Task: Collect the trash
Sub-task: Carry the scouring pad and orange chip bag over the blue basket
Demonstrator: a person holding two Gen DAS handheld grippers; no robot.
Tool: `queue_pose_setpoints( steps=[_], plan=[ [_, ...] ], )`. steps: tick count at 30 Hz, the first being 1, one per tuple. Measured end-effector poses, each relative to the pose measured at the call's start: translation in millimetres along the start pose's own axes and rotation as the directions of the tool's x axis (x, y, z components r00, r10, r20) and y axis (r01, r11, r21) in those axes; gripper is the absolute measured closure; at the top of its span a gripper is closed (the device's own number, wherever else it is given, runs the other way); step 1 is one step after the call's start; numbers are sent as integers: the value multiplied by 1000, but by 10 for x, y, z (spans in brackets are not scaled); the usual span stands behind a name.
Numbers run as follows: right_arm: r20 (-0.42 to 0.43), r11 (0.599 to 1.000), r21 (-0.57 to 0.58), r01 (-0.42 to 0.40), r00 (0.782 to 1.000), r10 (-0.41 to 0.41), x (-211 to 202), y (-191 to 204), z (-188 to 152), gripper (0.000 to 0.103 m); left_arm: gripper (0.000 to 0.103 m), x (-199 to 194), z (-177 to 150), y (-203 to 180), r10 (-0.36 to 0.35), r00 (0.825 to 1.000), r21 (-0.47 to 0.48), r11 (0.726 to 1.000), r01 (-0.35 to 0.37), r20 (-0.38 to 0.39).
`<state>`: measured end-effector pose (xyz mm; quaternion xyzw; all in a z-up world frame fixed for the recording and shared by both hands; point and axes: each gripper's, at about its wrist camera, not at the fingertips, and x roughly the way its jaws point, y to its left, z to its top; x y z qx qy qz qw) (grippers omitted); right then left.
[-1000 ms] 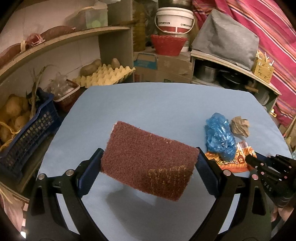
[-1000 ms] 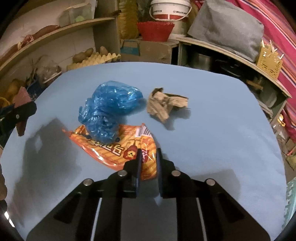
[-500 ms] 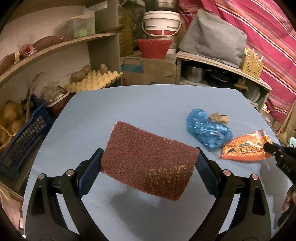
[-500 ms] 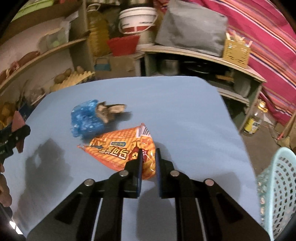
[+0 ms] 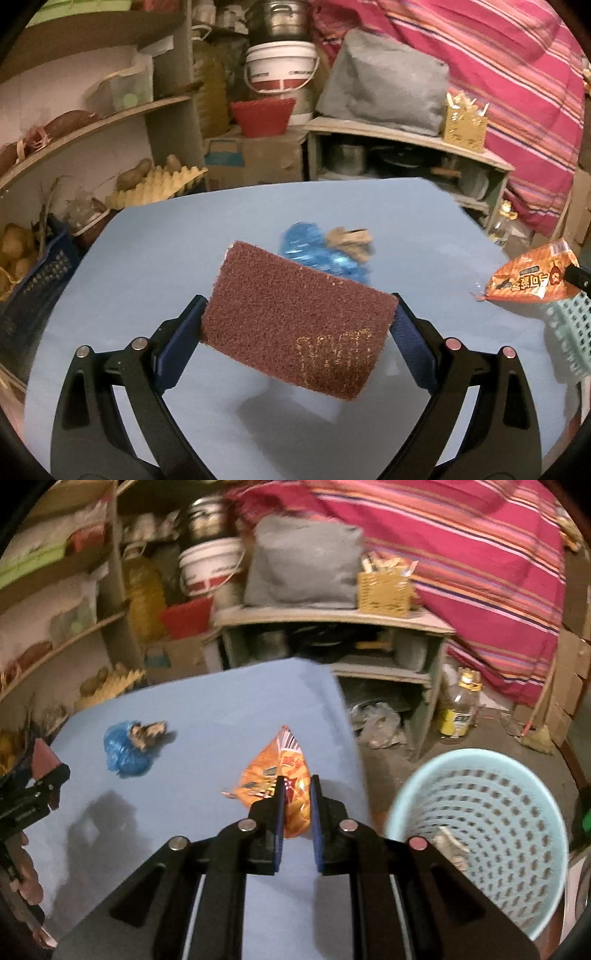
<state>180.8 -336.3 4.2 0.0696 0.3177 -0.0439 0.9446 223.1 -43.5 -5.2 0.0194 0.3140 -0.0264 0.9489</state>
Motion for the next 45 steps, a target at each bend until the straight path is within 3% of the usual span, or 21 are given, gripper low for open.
queue_pose_setpoints(
  steps=[11, 19, 25, 33, 45],
  plan=[
    [86, 977, 211, 37, 995, -57, -509, -1190, -70, 91, 11, -210, 84, -1275, -127, 991, 60, 990, 125, 38],
    [67, 955, 280, 99, 990, -122, -597, -1807, -228, 91, 11, -303, 14, -2224, -223, 974, 144, 966, 215, 41],
    [8, 957, 255, 139, 989, -145, -473, -1996, -317, 91, 11, -357, -79, -2701, -264, 964, 184, 950, 254, 33],
    [4, 949, 282, 141, 989, -148, -464, -2166, -358, 91, 11, -319, -164, -3181, -304, 953, 225, 929, 295, 4],
    [-6, 938, 305, 164, 985, -171, -484, -2354, -414, 91, 9, -162, -134, -3537, -364, 930, 248, 897, 365, -55]
  ],
)
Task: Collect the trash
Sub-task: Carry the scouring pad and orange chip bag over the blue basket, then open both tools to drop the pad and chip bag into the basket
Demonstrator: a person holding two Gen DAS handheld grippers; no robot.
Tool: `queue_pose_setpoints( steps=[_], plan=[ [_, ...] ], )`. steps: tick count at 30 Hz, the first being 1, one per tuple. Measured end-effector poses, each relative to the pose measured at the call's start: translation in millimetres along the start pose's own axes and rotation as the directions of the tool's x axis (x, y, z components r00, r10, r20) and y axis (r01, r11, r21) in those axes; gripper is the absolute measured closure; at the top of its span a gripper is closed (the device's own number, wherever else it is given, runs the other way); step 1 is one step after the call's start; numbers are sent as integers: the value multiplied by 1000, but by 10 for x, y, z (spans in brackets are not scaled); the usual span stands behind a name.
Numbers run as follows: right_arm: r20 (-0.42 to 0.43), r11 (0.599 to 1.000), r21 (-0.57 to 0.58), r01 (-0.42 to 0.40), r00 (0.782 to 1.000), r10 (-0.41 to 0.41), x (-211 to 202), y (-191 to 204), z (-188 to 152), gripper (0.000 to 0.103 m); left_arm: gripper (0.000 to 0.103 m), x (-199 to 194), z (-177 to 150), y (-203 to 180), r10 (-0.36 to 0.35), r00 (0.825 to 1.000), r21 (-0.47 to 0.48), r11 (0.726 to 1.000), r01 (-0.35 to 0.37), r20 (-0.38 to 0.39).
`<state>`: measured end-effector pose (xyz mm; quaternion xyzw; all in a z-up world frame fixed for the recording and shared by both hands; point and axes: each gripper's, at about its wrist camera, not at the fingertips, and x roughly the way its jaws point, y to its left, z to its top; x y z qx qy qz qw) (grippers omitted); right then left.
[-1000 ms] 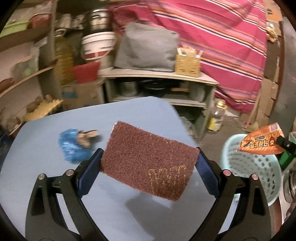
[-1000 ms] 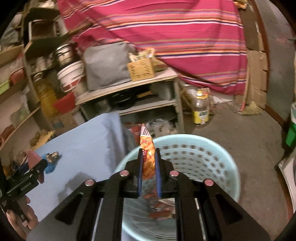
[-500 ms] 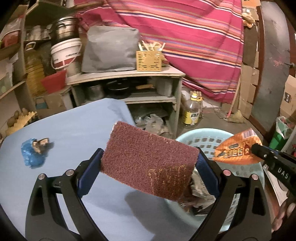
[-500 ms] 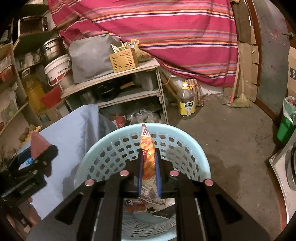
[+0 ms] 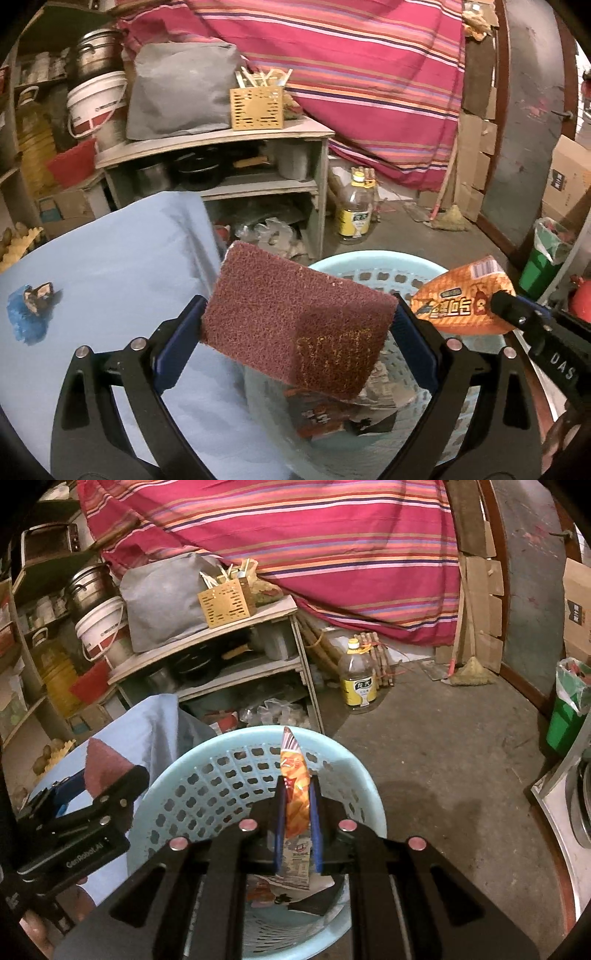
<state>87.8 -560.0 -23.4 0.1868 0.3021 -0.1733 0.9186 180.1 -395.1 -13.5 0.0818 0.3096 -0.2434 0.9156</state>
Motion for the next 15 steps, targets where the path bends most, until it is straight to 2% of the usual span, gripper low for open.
queue_pose_setpoints(
  steps=[6, 15],
  plan=[
    [2, 1000, -7, 5, 1000, -5, 9, 16, 11, 91, 6, -54, 19, 30, 9, 1000, 7, 1000, -9, 17],
    [-2, 995, -75, 66, 998, -66, 50, 241, 2, 87, 6, -113, 7, 461, 73, 997, -70, 995, -73, 5]
  ],
)
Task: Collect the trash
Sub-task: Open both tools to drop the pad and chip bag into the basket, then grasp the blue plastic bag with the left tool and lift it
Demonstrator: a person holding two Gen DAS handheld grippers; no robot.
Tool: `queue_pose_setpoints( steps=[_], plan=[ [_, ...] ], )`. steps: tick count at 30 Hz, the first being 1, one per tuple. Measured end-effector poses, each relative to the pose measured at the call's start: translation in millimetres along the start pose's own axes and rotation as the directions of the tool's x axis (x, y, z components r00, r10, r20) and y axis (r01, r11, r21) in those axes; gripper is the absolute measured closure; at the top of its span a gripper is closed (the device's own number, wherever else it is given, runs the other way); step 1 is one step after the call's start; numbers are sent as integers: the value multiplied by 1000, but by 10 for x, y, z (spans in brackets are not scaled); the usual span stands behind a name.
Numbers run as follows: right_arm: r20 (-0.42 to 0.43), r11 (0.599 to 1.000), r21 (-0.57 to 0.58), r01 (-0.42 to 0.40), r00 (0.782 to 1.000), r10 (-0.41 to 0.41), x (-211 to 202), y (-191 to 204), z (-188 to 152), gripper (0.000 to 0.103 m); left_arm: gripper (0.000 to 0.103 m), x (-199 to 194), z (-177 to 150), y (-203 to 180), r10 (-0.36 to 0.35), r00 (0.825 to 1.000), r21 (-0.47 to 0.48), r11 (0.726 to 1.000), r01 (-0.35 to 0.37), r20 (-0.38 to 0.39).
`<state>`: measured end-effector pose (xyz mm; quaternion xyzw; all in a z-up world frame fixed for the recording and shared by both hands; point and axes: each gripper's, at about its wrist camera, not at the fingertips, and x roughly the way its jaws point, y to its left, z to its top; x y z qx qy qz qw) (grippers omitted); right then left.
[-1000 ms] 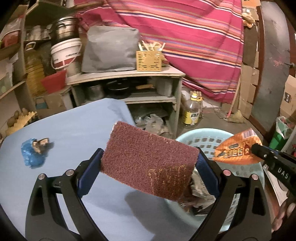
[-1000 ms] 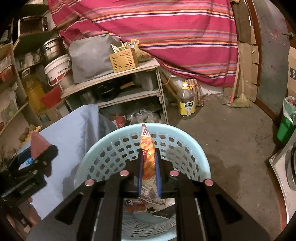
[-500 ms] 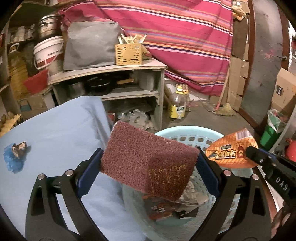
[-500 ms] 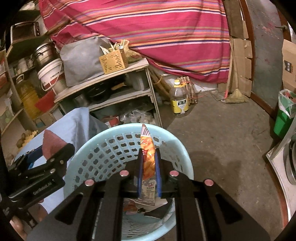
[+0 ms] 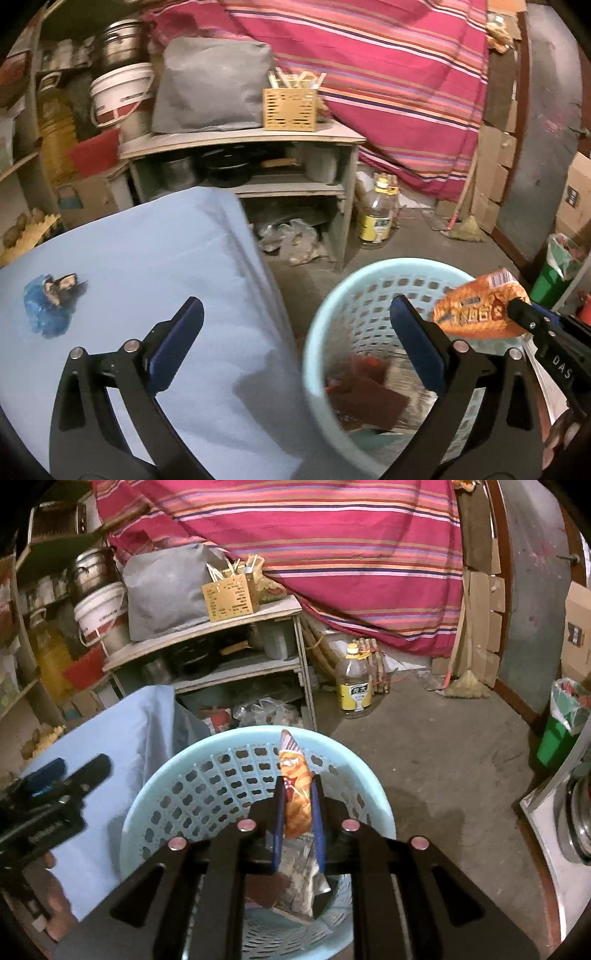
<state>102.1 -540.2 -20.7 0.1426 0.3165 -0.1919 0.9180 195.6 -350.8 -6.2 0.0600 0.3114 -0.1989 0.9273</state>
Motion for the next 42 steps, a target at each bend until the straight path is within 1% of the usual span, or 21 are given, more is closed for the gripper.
queue_pose_setpoints(
  steps=[2, 3, 4, 7, 8, 9, 12, 14, 16, 18, 21, 25, 28, 32, 35, 38, 40, 42],
  plan=[
    [-16, 1000, -15, 12, 1000, -12, 46, 66, 0, 69, 6, -10, -2, 117, 15, 1000, -12, 1000, -15, -3],
    [-18, 1000, -18, 25, 1000, -26, 62, 95, -2, 50, 6, -14, -1, 155, 21, 1000, -15, 1000, -21, -3],
    [-15, 999, -19, 33, 999, -33, 64, 110, -1, 44, 6, -30, 0, 213, 30, 1000, -19, 999, -30, 0],
    [-11, 999, -13, 50, 999, -50, 59, 171, 13, 38, 6, -81, 4, 393, 54, 999, -31, 998, -53, 6],
    [-10, 999, -5, 51, 999, -51, 57, 187, 20, 34, 6, -95, 11, 442, 59, 998, -34, 998, -59, 7],
    [-8, 998, -4, 56, 998, -56, 56, 204, 21, 27, 6, -117, 11, 501, 67, 998, -39, 997, -66, 10],
    [6, 995, -24, 96, 995, -96, 40, 320, 31, 16, 5, -192, 12, 725, 97, 995, -50, 994, -96, 20],
    [21, 993, -41, 112, 994, -111, 29, 422, 45, 16, 5, -254, -2, 922, 125, 992, -64, 990, -123, 25],
    [22, 991, -55, 125, 992, -124, 34, 547, 56, 9, 5, -298, -18, 1118, 150, 988, -68, 987, -148, 26],
    [34, 991, -59, 122, 992, -121, 32, 646, 68, 8, 5, -322, -41, 1315, 185, 982, -71, 981, -183, 25],
    [37, 994, -59, 97, 995, -95, 53, 848, 82, 7, 5, -296, -82, 1748, 242, 970, -89, 967, -241, 11],
    [22, 998, -50, 24, 1000, -23, 134, 1180, 100, 6, 5, -198, -141, 2239, 292, 956, -106, 950, -293, -24],
    [12, 999, -37, 17, 1000, -17, 202, 1432, 113, 5, 5, -111, -191, 2594, 325, 945, -139, 934, -328, -49],
    [-7, 998, -44, 51, 999, -52, 323, 1781, 101, 5, 5, 47, -234, 2933, 302, 949, -180, 932, -315, -94],
    [-30, 996, -57, 62, 998, -64, 421, 2023, 100, 5, 6, 155, -274, 3060, 306, 944, -177, 929, -324, -123],
    [-30, 992, -89, 89, 995, -92, 512, 2249, 77, 5, 6, 260, -313, 3146, 283, 947, -176, 935, -307, -149],
    [-28, 991, -100, 87, 996, -90, 550, 2358, 57, 5, 9, 340, -319, 3173, 264, 950, -170, 941, -292, -168],
    [-24, 992, -96, 82, 996, -84, 581, 2469, 44, 5, 18, 397, -317, 3180, 244, 953, -152, 950, -272, -177]
  ],
)
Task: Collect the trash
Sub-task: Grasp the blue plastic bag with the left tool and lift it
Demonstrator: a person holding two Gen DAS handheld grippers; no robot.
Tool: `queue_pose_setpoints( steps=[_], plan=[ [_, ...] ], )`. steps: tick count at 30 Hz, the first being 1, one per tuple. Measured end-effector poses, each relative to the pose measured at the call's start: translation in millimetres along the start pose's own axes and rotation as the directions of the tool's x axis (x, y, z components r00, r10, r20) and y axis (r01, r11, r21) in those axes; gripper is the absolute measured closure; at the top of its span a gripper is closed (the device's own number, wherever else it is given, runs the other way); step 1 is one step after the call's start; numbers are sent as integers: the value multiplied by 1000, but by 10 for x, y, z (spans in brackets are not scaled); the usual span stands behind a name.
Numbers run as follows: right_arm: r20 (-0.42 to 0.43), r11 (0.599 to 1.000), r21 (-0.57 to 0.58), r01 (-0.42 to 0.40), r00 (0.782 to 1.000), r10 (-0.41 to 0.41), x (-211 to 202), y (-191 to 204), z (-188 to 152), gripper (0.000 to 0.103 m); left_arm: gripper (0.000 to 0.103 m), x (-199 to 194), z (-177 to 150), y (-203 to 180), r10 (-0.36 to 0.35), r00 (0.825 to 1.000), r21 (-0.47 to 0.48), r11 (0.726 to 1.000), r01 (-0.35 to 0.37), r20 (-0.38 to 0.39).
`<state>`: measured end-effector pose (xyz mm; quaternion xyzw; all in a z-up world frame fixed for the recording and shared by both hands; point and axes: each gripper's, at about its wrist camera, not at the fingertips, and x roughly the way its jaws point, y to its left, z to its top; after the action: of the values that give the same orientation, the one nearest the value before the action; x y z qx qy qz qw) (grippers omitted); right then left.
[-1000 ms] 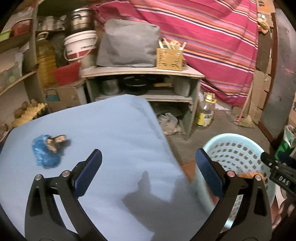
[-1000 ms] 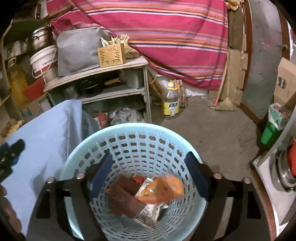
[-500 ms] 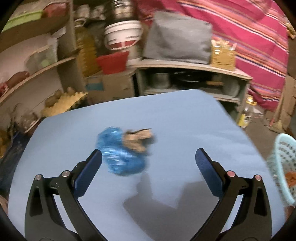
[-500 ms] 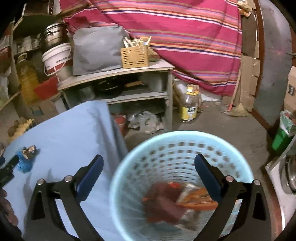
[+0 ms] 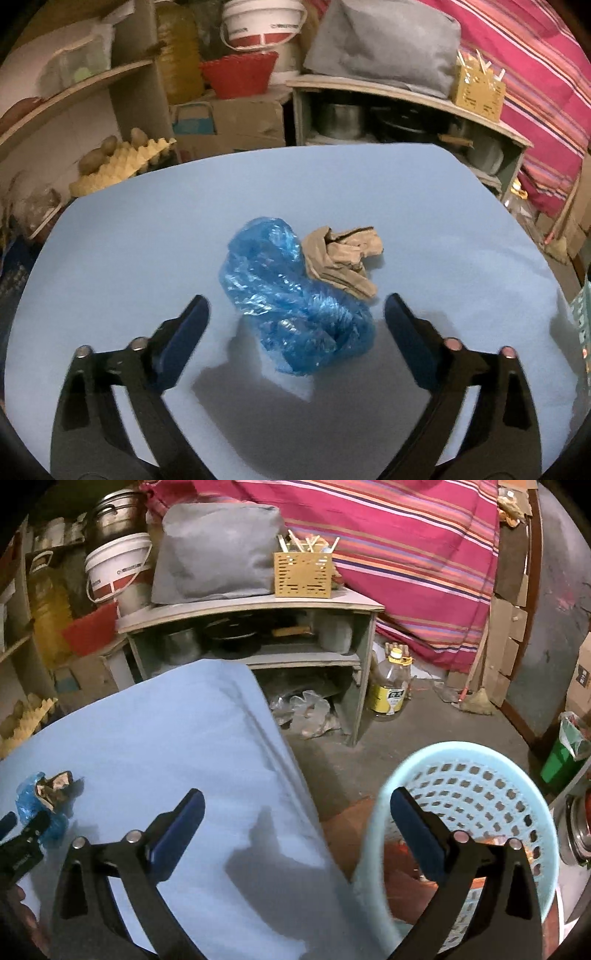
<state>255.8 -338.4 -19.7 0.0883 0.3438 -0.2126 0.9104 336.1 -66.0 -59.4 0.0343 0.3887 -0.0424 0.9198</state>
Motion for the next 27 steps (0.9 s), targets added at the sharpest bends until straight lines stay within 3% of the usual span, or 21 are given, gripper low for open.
queue_pose_setpoints(
  steps=[1, 3, 8, 13, 19, 23, 27],
  plan=[
    [2, 1000, 3, -4, 1000, 4, 9, 31, 8, 5, 22, 19, 1, -5, -11, 1000, 4, 1000, 11, -5],
    [25, 999, 3, -33, 999, 33, -3, 125, 3, 5, 39, 61, 7, 17, -37, 999, 10, 999, 37, -20],
    [60, 998, -47, -33, 998, 36, 31, 392, -23, 5, 57, 20, -61, 120, -83, 996, 1, 997, 83, -36],
    [48, 992, -99, -75, 996, 80, 94, 699, -22, 5, 61, -162, -109, 336, -55, 998, 12, 998, 55, -7],
    [6, 981, -140, -133, 991, 135, 108, 1206, -52, 5, 61, -165, 23, 763, 15, 1000, -41, 999, -15, 15],
    [-41, 967, -147, -210, 978, 206, 94, 1573, -110, 5, 61, -157, 123, 1010, 63, 997, -51, 997, -61, 43],
    [-79, 952, -189, -240, 970, 229, 104, 1897, -195, 5, 61, -175, 193, 1232, 66, 996, -76, 995, -61, 61]
  ],
)
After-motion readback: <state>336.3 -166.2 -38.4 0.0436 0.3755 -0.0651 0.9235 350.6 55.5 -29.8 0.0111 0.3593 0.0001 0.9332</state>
